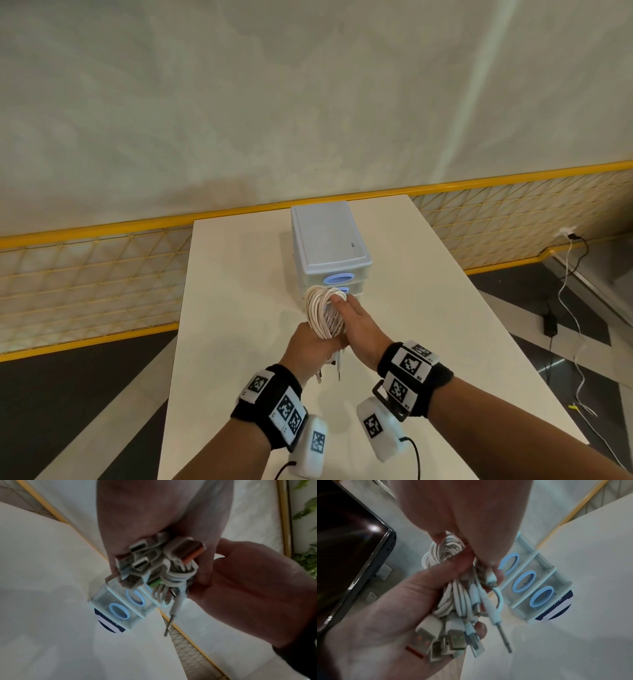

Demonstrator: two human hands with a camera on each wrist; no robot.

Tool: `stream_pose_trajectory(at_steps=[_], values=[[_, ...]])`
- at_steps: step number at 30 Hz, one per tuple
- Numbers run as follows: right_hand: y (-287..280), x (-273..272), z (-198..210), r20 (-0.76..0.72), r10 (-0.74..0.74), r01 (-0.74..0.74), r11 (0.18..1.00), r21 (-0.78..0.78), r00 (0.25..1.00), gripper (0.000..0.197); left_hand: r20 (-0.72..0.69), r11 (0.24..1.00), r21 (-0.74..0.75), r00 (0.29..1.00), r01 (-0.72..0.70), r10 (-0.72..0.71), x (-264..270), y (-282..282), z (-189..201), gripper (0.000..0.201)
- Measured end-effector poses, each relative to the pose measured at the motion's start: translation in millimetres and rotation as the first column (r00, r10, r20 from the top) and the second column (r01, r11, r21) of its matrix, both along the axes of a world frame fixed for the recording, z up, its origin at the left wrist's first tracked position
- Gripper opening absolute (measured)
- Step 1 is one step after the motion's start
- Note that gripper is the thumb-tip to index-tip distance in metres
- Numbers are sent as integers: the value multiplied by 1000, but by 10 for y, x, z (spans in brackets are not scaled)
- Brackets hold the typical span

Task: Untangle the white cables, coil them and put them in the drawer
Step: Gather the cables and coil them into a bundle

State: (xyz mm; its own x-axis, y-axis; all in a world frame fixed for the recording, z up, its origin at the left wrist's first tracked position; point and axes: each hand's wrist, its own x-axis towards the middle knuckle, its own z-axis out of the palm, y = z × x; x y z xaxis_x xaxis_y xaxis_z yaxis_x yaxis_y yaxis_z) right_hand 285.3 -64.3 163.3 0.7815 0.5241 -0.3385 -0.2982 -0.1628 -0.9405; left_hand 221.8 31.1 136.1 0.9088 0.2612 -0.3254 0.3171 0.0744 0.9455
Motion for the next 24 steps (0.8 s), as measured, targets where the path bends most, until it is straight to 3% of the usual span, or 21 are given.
stream_pose_trajectory(at_steps=[4,10,15,18,21,24], values=[[-22,-9,-18,89,36,-32,998,-45,995,35,-39,998,-1,997,64,-64,9,14,1,20],[-45,-2,23,246,134,-114,989,-91,960,32,39,993,17,993,113,-113,8,2,4,42],[-32,68,90,176,198,-195,980,-37,964,29,109,998,-60,994,33,-27,26,0,64,34],[-52,128,103,149,251,-249,968,-29,956,55,210,981,-192,976,-15,56,16,1,104,39],[-138,149,18,139,291,-284,956,-70,946,72,194,943,-309,962,-125,191,11,52,99,32],[-253,123,-122,216,517,-456,846,-276,828,65,110,907,-377,964,-185,243,-19,136,114,11]])
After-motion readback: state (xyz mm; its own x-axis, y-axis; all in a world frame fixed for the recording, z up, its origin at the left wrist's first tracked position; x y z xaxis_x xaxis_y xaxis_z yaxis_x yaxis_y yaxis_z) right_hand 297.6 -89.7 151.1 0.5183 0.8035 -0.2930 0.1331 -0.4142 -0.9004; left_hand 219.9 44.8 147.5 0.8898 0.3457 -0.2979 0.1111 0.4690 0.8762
